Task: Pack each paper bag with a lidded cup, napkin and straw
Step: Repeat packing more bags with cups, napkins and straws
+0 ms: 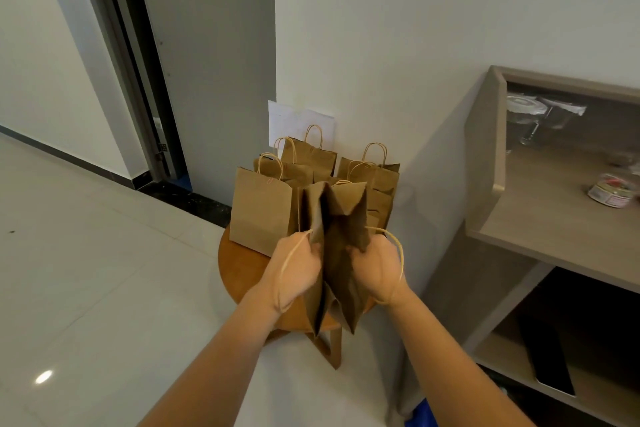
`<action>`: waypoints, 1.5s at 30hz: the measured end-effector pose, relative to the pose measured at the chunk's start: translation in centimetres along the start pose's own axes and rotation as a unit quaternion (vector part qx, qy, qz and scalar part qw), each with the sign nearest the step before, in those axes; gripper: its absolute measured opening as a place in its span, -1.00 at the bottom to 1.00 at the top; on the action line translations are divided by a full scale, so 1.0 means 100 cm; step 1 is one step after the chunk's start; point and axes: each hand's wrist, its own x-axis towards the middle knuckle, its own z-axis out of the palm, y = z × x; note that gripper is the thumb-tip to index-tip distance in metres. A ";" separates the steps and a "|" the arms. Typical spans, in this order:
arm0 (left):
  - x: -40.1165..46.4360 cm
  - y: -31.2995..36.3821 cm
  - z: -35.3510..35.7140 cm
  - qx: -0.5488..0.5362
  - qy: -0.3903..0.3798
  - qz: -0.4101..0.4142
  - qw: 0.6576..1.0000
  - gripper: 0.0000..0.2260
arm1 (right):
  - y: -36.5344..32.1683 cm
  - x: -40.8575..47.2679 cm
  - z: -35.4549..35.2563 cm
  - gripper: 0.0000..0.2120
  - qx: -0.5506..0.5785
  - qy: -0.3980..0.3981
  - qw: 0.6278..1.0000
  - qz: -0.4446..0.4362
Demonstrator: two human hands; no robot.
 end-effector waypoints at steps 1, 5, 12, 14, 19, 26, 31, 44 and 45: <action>0.005 -0.007 0.000 0.015 0.005 -0.010 1.000 -0.75 | 0.000 0.000 -0.003 -0.89 -0.034 0.004 0.999 0.007; 0.019 -0.043 -0.007 0.125 -0.013 -0.039 0.991 -0.83 | -0.005 0.000 -0.025 -0.85 -0.287 -0.002 0.956 0.060; 0.026 -0.059 -0.006 0.195 0.042 -0.080 0.977 -0.85 | -0.004 0.001 -0.024 -0.80 -0.354 0.007 0.929 0.103; 0.026 -0.062 -0.004 0.198 0.041 -0.078 0.976 -0.85 | -0.003 0.002 -0.020 -0.80 -0.346 0.007 0.932 0.103; 0.035 -0.080 0.001 0.116 -0.035 -0.055 0.991 -0.85 | 0.009 0.008 -0.015 -0.85 -0.295 -0.025 0.949 0.105; 0.033 -0.097 -0.002 -0.029 -0.292 -0.150 0.944 -0.78 | 0.032 0.024 0.009 -0.90 -0.232 -0.110 0.959 0.122; 0.060 -0.105 -0.004 -0.138 -0.066 -0.128 0.980 -0.78 | 0.031 0.052 0.024 -0.91 -0.314 -0.156 0.928 0.127; 0.154 -0.112 0.079 0.189 -0.150 -0.093 0.966 -0.37 | 0.058 0.184 0.083 -0.89 -0.318 -0.321 0.885 0.112; 0.162 -0.114 0.081 0.200 -0.147 -0.101 0.963 -0.36 | 0.061 0.192 0.088 -0.89 -0.312 -0.322 0.887 0.111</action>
